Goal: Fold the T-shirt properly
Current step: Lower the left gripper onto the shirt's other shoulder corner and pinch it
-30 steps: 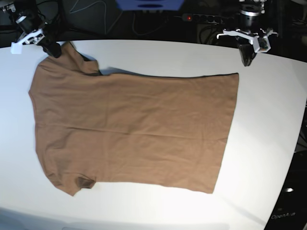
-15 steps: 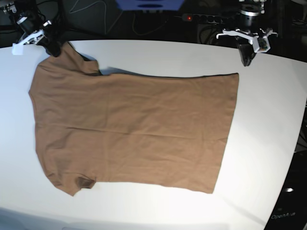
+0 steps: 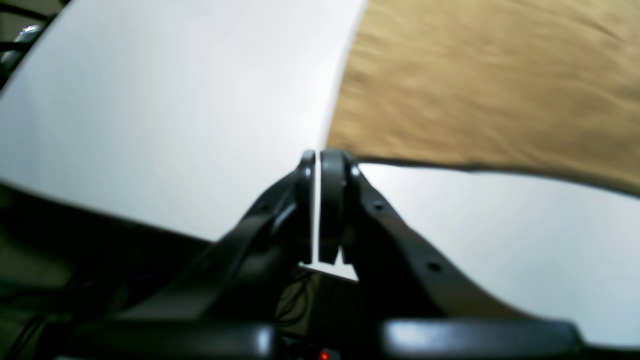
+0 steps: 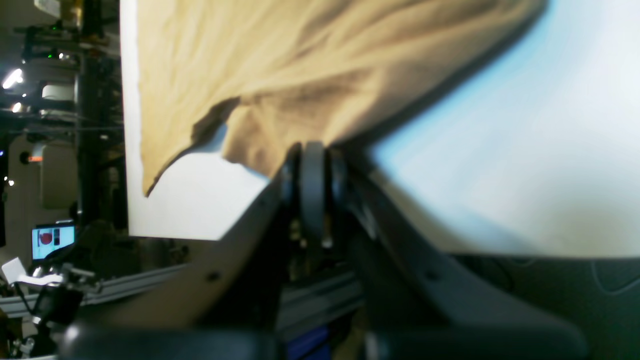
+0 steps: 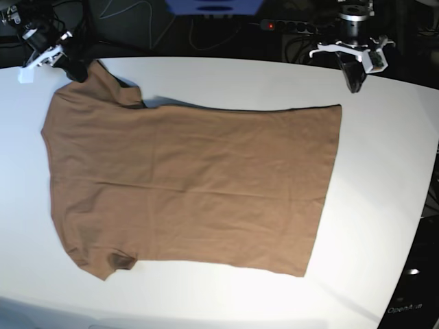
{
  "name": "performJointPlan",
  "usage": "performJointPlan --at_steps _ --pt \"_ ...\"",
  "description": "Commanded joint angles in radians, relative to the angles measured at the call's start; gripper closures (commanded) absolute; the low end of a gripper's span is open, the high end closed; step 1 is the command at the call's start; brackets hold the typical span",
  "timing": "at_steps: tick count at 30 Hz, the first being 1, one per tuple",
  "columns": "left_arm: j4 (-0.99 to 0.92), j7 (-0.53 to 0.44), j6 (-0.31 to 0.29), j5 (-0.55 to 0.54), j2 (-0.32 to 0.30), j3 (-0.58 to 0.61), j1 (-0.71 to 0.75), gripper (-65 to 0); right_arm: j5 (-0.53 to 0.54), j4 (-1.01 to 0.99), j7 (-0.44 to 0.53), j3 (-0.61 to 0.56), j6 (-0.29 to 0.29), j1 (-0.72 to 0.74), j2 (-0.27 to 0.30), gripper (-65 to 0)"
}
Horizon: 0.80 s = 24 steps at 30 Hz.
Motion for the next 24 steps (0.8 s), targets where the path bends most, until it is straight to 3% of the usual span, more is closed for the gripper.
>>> performJointPlan --at_steps 1,5,16,23,24 --pt "0.019 -0.026 -0.002 0.003 0.004 -0.010 0.007 -1.1 0.026 0.011 0.012 0.008 0.015 -0.006 0.020 -0.9" --pt "0.019 -0.003 -0.002 0.003 0.013 -0.038 -0.017 -1.1 0.026 0.011 0.012 0.008 0.015 -0.006 0.020 -0.9" --pt "0.071 0.391 -0.009 0.001 0.002 -0.039 -0.145 -1.1 -0.003 0.017 0.010 0.015 0.015 -0.004 0.003 -0.9" --pt "0.076 0.528 -0.016 0.001 -0.003 -0.038 -0.202 -1.1 -0.016 0.017 0.010 0.014 0.015 -0.004 0.001 -0.9" --pt "0.076 0.543 -0.037 -0.003 -0.019 -0.038 -0.208 -1.1 -0.016 0.017 0.010 0.014 0.015 -0.004 0.001 -0.9"
